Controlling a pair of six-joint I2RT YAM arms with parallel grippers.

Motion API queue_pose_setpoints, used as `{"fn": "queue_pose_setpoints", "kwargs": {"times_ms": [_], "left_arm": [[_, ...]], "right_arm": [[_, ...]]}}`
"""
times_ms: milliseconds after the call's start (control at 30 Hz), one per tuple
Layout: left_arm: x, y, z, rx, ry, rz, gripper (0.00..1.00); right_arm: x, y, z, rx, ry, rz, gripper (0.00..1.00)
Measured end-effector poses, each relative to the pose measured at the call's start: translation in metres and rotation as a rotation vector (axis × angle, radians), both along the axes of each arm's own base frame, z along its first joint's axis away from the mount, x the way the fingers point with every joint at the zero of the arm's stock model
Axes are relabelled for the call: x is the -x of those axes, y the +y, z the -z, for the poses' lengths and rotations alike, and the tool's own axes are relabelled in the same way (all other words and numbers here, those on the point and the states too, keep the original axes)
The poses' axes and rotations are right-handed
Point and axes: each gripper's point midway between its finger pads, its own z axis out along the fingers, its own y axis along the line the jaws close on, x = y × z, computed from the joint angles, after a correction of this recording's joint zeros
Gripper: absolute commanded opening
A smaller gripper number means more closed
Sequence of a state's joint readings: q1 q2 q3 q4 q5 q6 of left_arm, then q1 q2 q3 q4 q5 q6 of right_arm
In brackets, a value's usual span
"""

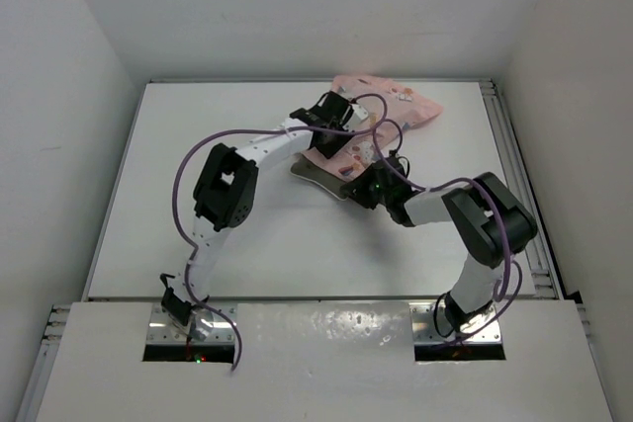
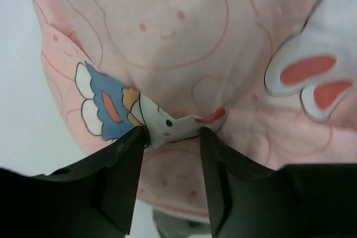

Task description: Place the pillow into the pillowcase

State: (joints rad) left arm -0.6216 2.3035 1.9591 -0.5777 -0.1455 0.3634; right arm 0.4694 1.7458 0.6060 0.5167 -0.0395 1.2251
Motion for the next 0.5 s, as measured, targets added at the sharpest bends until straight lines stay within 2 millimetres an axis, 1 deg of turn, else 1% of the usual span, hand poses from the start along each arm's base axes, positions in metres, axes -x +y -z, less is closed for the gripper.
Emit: {"fn": "queue_pose_setpoints", "kwargs": {"times_ms": [67,100,167,200,267,300,367,467,500], "left_arm": [[0.005,0.003,-0.003,-0.006,0.005,0.008,0.39],[0.006,0.004,-0.007,-0.007,0.003,0.014,0.41],[0.008,0.005,-0.017,-0.006,-0.006,0.022,0.49],[0.009,0.007,-0.023,-0.007,-0.012,0.027,0.61],[0.011,0.008,-0.037,-0.006,-0.023,0.038,0.71],[0.013,0.009,-0.043,-0.003,-0.027,0.045,0.78],[0.017,0.007,-0.053,0.012,-0.023,0.068,0.81],[0.026,-0.003,-0.061,0.053,0.01,0.125,0.83],[0.031,-0.008,-0.06,0.067,0.027,0.148,0.84]], "right_arm": [[-0.008,-0.002,0.002,-0.014,0.012,0.038,0.12],[-0.01,-0.004,0.003,-0.02,0.018,0.056,0.0],[-0.013,-0.013,0.003,-0.037,0.032,0.098,0.0],[-0.013,-0.02,0.004,-0.041,0.04,0.124,0.0],[-0.011,-0.043,0.003,-0.045,0.045,0.177,0.0],[-0.009,-0.058,0.003,-0.04,0.047,0.208,0.0],[-0.005,-0.084,0.002,-0.012,0.042,0.229,0.0],[-0.008,-0.117,0.0,0.077,0.055,0.174,0.14],[-0.012,-0.127,-0.003,0.121,0.067,0.136,0.26]]}}
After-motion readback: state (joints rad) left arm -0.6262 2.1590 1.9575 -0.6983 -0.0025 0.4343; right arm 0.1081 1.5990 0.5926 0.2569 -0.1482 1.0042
